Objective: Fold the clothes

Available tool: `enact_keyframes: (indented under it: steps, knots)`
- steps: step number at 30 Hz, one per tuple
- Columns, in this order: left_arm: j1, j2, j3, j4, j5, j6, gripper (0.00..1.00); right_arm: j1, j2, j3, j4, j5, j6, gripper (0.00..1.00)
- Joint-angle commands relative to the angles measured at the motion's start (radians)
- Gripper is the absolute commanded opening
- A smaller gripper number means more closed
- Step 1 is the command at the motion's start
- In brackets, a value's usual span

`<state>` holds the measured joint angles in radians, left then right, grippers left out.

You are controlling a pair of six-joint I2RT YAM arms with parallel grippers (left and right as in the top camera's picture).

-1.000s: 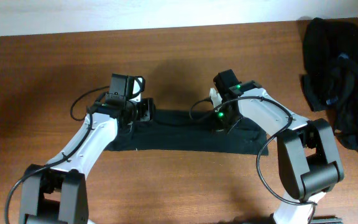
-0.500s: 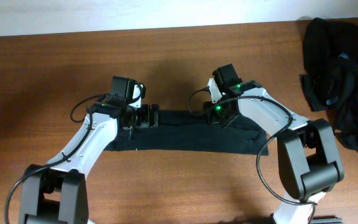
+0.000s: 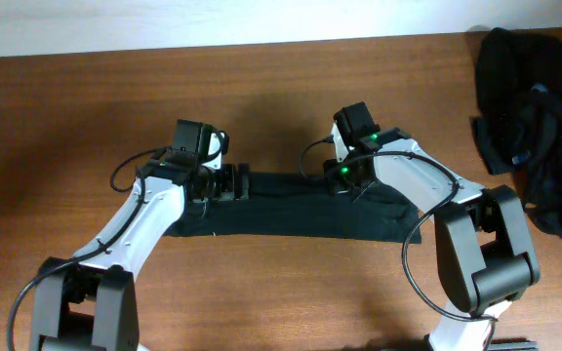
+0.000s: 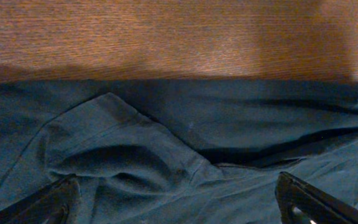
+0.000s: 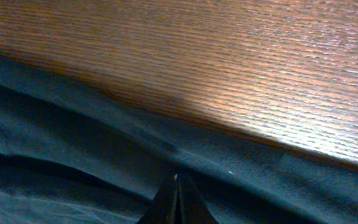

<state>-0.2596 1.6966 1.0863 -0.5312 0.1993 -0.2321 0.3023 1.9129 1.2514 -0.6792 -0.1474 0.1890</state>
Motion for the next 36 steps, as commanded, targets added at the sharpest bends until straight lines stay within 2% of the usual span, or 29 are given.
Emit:
enact_keyframes:
  steps: [1,16,19,26,29,31,36]
  knots:
    - [0.005,-0.021,0.014,-0.001,0.014,0.001,0.99,0.005,0.016,-0.018,0.003,0.025,0.011,0.04]
    - [0.004,-0.021,0.014,-0.001,0.014,0.001,0.99,0.005,0.024,-0.018,-0.222,-0.044,0.011,0.04]
    - [0.004,-0.021,0.014,-0.001,0.014,0.001,0.99,0.005,0.024,-0.019,-0.233,-0.043,0.011,0.08]
    - [0.004,-0.021,0.014,-0.001,0.014,0.001,0.99,0.005,0.024,-0.082,-0.177,-0.044,0.011,0.10]
    - [0.005,-0.021,0.014,-0.001,0.014,0.001,0.99,0.005,0.024,-0.127,-0.177,-0.044,0.011,0.10]
    - [0.004,-0.021,0.014,-0.001,0.014,0.001,0.99,0.005,0.024,-0.140,-0.200,-0.045,0.011,0.04]
    - [0.005,-0.021,0.014,-0.001,0.014,0.001,0.99,0.005,-0.025,-0.116,-0.267,-0.045,0.010,0.04]
